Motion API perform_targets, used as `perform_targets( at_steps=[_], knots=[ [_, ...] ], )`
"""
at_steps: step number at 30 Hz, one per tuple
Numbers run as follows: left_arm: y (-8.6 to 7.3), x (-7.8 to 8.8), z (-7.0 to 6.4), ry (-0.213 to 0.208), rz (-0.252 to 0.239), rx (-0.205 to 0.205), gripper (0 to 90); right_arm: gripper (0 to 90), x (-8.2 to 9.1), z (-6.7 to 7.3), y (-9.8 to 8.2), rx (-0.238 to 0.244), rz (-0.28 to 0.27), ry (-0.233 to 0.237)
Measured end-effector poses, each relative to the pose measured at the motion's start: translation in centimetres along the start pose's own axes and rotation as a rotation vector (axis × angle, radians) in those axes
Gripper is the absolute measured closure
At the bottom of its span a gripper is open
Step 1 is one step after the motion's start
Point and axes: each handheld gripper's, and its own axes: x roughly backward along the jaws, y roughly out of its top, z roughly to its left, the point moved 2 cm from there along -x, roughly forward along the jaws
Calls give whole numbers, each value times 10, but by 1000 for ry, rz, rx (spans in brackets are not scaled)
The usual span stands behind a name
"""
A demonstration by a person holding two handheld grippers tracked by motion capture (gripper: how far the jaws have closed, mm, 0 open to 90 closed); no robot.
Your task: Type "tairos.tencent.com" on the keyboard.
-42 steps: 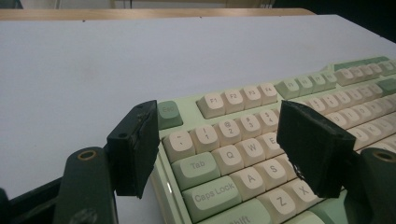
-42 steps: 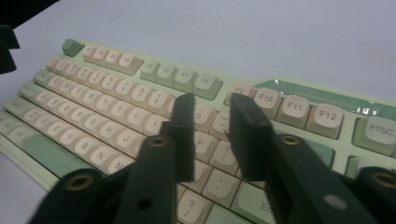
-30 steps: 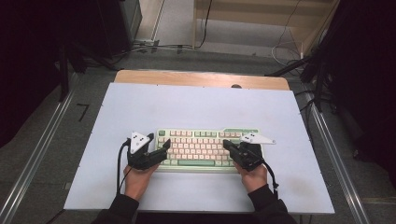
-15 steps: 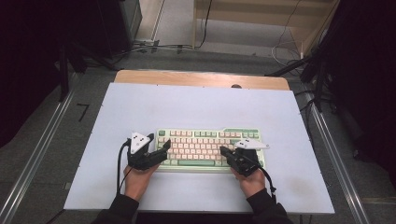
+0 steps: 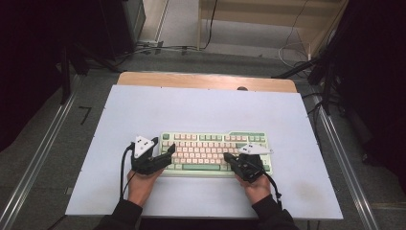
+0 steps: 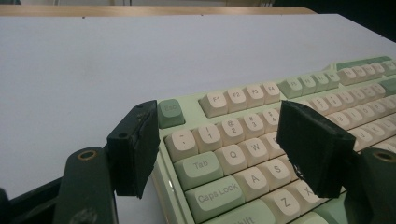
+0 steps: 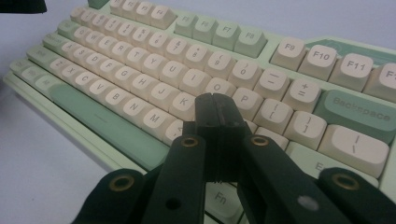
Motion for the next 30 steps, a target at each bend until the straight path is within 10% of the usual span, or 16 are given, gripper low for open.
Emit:
perform_targets(
  at_steps=[23, 30],
  knots=[
    [-1, 0, 0, -2, 6, 5, 301, 871, -6, 4, -5, 24, 34, -11],
    [-1, -1, 1, -1, 10, 8, 301, 697, 9, -4, 3, -23, -79, -16]
  ],
)
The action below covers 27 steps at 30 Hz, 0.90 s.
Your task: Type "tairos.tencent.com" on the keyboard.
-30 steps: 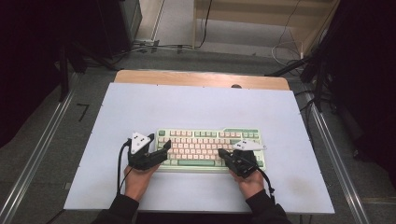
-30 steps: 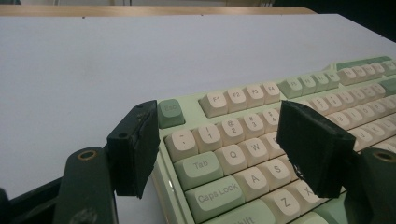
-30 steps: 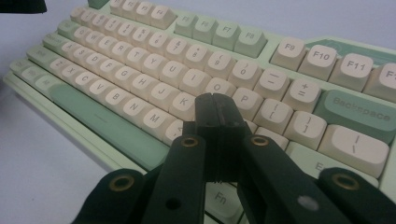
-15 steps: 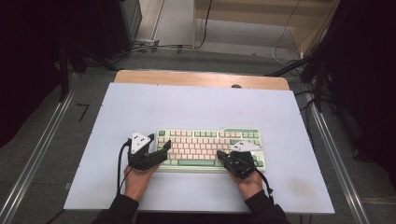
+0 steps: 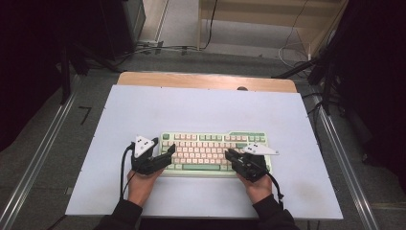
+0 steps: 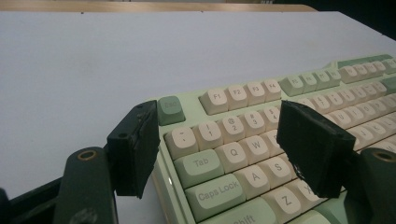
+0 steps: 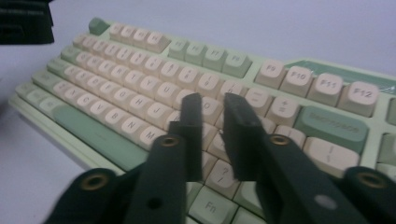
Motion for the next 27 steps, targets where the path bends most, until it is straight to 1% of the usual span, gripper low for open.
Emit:
perform_targets(
  at_steps=[2, 3, 8, 11, 13, 18, 23, 25, 27],
  knots=[
    [0, 0, 0, -2, -2, -1, 301, 513, 2, -4, 2, -13, -16, -5],
    [0, 0, 0, -3, 0, -4, 301, 445, 3, -6, 3, -18, -21, -11],
    [0, -1, -1, -2, 4, -5, 301, 261, 3, -15, 4, -54, -32, -31],
    [0, -1, 0, -2, 5, -4, 301, 240, 4, -20, 4, -79, -41, -36],
    [0, -1, 0, -3, 5, -3, 301, 235, 5, -21, 4, -81, -44, -43],
    [0, -1, -1, -4, 6, -4, 301, 231, 5, -20, 5, -81, -46, -41],
    [0, -2, 0, -8, 7, 3, 302, 231, 5, -20, 5, -83, -48, -42],
    [1, -3, -1, -10, -1, 10, 329, 231, 5, -20, 5, -84, -48, -45],
    [2, -3, -3, -15, -11, 13, 414, 232, 5, -20, 5, -84, -48, -47]
  ],
)
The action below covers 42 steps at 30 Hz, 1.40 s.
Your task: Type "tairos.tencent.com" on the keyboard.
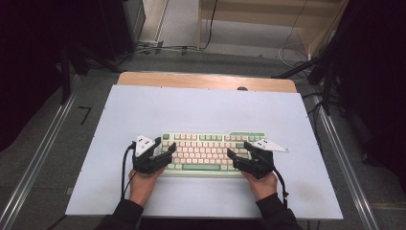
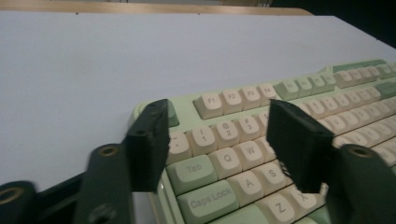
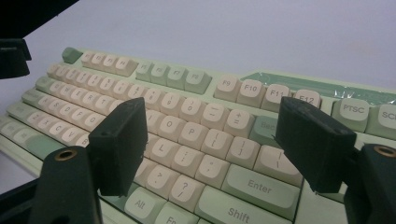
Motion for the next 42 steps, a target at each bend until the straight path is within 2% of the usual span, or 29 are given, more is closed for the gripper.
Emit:
perform_targets(
  at_steps=[2, 5, 7, 9, 12, 15, 26, 33, 42],
  knots=[
    [3, -2, -3, -5, -5, -5, 511, 234, 0, 0, 0, -1, 0, 2],
    [8, -6, -11, -53, 18, -2, 704, 236, 0, 0, 0, 0, 2, 3],
    [10, -9, -18, -75, 27, -21, 833, 236, -1, 1, 0, 0, 4, 3],
    [11, -13, -26, -96, 40, -49, 900, 238, -2, 1, 0, 4, 5, 4],
    [12, -18, -35, -118, 52, -72, 900, 239, -2, 2, -1, 6, 13, 2],
    [12, -25, -43, -130, 76, -66, 900, 240, -2, 3, -2, 11, 17, 1],
    [8, -45, -64, -127, 161, -78, 900, 240, -4, 4, -3, 22, 32, 1],
    [5, -51, -69, -110, 201, -82, 900, 241, -4, 4, -3, 25, 30, 1],
    [5, -53, -70, -100, 214, -77, 900, 240, -4, 5, -3, 29, 34, 1]
  ],
)
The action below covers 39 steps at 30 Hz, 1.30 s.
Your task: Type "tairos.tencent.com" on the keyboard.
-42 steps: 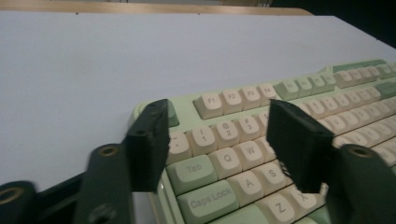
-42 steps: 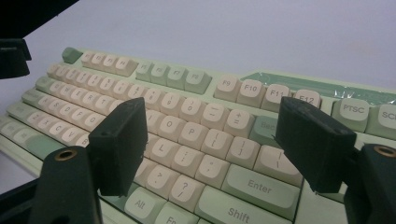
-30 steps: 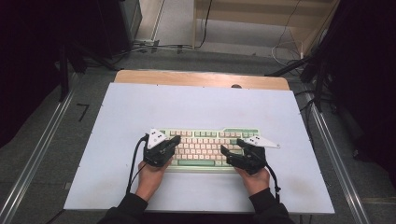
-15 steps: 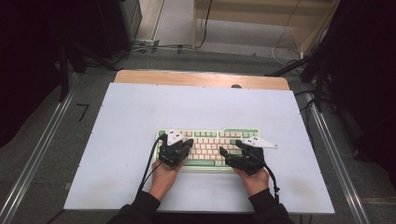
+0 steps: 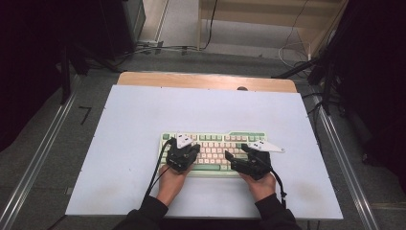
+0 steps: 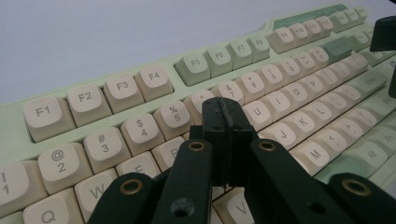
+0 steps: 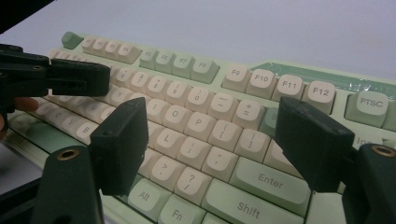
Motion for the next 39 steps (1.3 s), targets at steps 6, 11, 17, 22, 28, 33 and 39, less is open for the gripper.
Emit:
perform_targets(
  at_steps=[6, 11, 17, 22, 28, 33, 39],
  knots=[
    [-1, -2, 2, 0, 19, 12, 900, 240, 0, 0, 0, 1, 2, 0],
    [2, 5, 3, -23, -10, 33, 900, 241, 0, 0, 0, 4, 1, -2],
    [6, 15, 9, -60, -47, 72, 660, 241, 1, 0, 0, 2, -1, -4],
    [12, 29, 19, -54, -91, 106, 447, 241, 1, 0, 0, 1, -6, -4],
    [14, 42, 34, -35, -111, 130, 378, 241, 2, 0, 1, 2, -7, -4],
    [11, 47, 44, -14, -107, 141, 387, 241, 2, 0, 1, 3, -7, -5],
    [8, 48, 50, -9, -98, 143, 400, 241, 1, 1, 0, 3, -3, -5]
  ],
)
